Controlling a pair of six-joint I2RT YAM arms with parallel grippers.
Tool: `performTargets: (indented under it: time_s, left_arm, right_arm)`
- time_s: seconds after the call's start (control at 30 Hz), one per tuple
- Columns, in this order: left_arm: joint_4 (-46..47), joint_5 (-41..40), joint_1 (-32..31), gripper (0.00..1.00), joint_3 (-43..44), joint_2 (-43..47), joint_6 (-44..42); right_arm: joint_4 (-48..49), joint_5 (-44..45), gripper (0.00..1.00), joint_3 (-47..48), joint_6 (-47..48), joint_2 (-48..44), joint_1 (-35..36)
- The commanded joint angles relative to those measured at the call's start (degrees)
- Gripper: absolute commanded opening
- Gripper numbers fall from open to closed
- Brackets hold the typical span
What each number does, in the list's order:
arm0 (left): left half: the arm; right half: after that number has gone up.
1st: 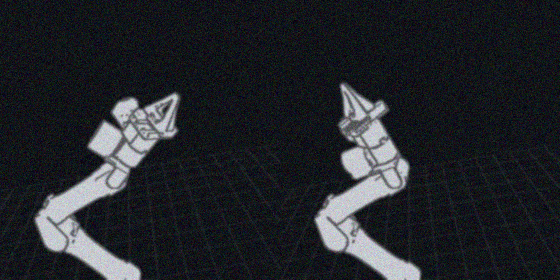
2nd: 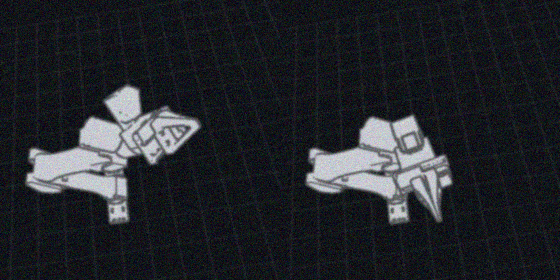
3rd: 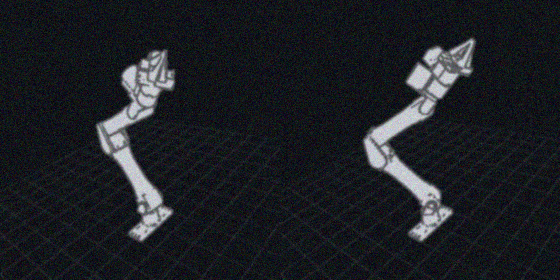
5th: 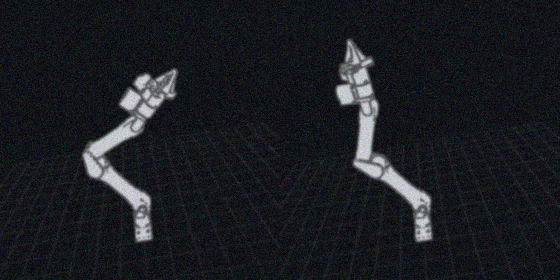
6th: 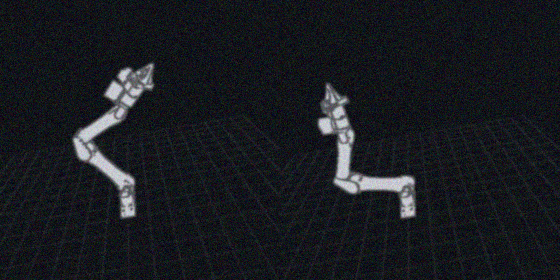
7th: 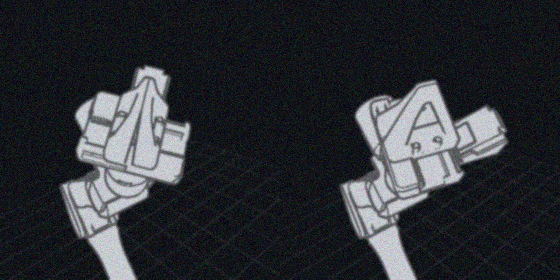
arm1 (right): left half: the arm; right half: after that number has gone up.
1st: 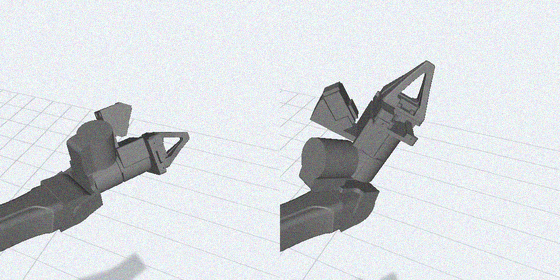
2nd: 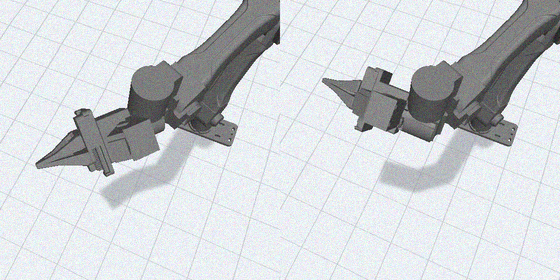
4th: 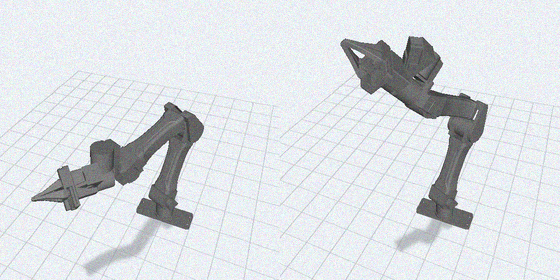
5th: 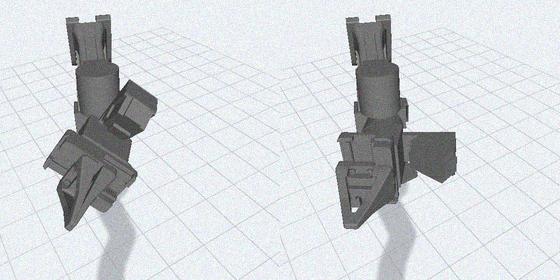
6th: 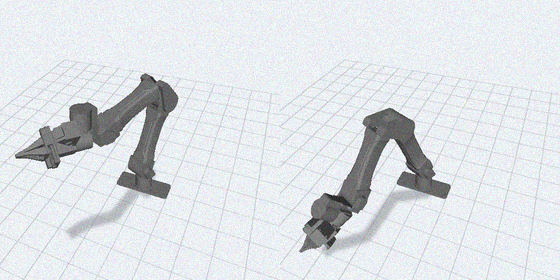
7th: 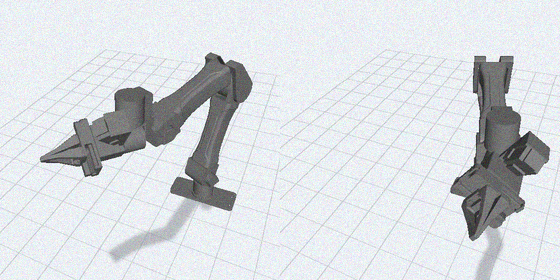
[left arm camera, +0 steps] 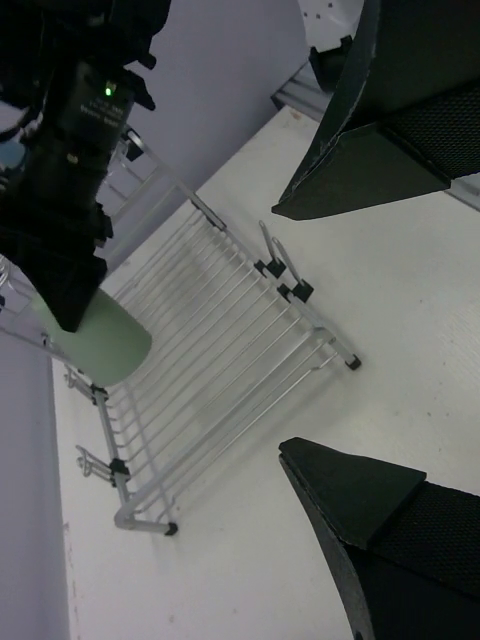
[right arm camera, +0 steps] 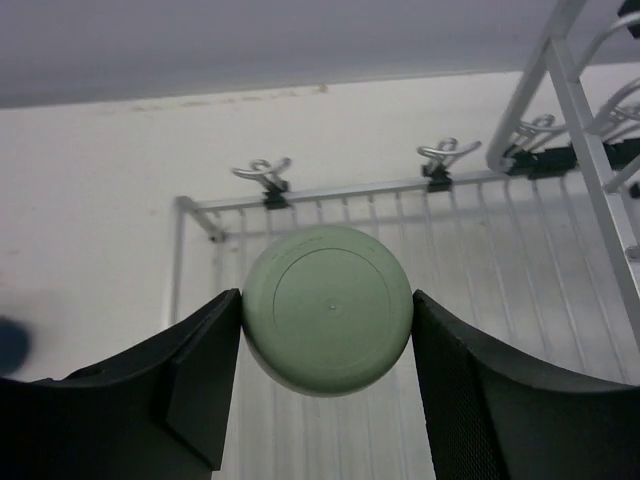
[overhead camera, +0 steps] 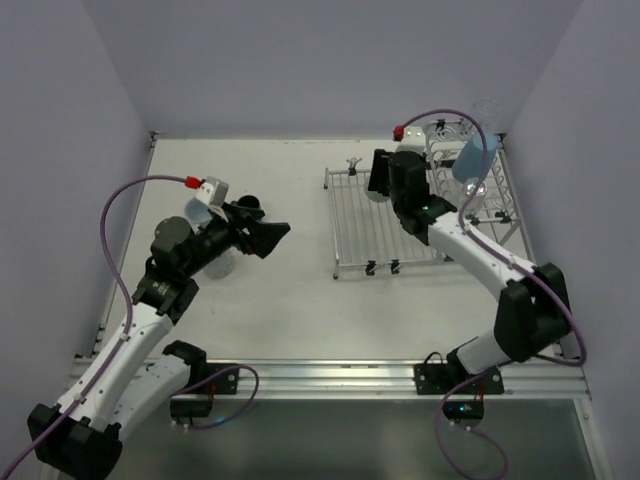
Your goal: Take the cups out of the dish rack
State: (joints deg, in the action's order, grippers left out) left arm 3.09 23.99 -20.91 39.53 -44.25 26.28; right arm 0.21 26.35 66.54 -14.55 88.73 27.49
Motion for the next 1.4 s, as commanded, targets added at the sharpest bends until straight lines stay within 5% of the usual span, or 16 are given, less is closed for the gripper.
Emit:
performTargets:
  time_s: [0.0,0.2,0.33,0.6,1.2,1.37]
  left_arm:
    - [12.1,5.9,0.2,1.00,-3.2,-2.1,9.6]
    - [35.7,13.4,-0.6,0.93,-11.0,-7.5,29.4]
    - [43.5,13.0,-3.6,0.91,-10.3,-10.7,32.3]
    - [41.2,9.2,-8.5,0.89,-5.2,-15.7,30.0]
    - [22.3,2.5,-9.4,0.80,-2.4,-13.6,19.9]
    - [27.3,5.1,-9.5,0.81,-2.0,-17.1,22.1]
  right_arm:
    - [5.4,-12.8,0.42,-2.8,-6.8,-11.6,1.0]
    - [13.1,-31.2,0.43,-12.6,-23.4,-22.9,0.9]
    - [16.6,-39.3,0.43,-15.6,-30.3,-24.1,1.3]
    - [22.5,-47.8,0.43,-19.0,-36.1,-23.8,1.8]
    - [27.2,-40.9,0.42,-25.3,-35.7,-29.2,1.8]
    - [29.5,-43.8,0.41,-26.2,-38.0,-27.6,1.9]
